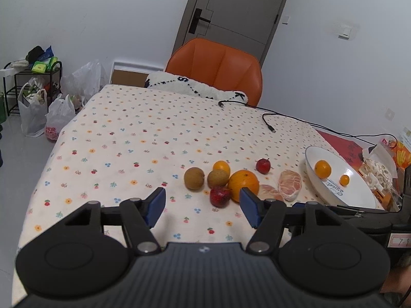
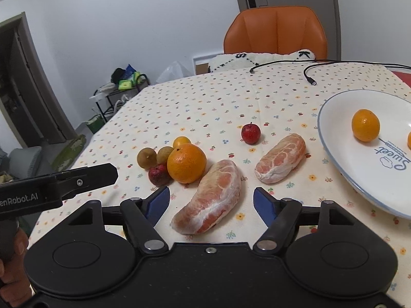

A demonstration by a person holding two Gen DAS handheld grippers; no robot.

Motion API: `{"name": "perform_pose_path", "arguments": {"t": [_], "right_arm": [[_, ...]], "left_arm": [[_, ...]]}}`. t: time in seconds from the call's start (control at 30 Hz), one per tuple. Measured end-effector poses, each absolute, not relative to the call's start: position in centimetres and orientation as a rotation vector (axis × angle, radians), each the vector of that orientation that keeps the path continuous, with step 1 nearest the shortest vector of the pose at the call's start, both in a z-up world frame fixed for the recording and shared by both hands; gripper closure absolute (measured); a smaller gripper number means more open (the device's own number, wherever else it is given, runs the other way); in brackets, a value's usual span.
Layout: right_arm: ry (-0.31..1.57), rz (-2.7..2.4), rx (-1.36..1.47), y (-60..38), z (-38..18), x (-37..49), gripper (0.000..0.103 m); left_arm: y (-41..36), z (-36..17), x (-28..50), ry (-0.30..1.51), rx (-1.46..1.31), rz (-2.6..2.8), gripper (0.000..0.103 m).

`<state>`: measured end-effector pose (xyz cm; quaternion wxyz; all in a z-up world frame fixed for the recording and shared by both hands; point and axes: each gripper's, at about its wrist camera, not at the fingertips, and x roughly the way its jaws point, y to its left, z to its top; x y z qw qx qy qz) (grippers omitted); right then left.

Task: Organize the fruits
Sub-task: 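Close the right tool around the large peeled pomelo segment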

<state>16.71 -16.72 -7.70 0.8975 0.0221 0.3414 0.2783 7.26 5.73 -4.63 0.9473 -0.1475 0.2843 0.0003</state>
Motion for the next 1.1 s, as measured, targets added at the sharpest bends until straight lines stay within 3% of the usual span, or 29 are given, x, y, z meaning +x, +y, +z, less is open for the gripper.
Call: {"name": "perform_pose_path", "arguments": {"t": [0.47,0.87,1.0,1.1], "right_arm": [[0.665,0.498,-0.064,-14.4,-8.4,16.5,0.032],[0.658,0.472,-0.116,-15.7,-8.4,16.3,0.046],[0.657,0.473,-0.103,-16.6,-8.3,16.4,0.06],[0.66,0.486,-0.087,-17.1,-8.3,16.6,0.063]], "left_arm": [[5.8,-6.0,8.5,0.6,-0.306,0.004,0.041],[4.4,-6.7,9.7,0.614,-0.31,-0.019,0.041],[3.9,-6.8,10.0,0.613,-0.305,-0.029,0.041],[3.5,-6.9,10.3,0.613,-0.302,-0.036,0.041]]}}
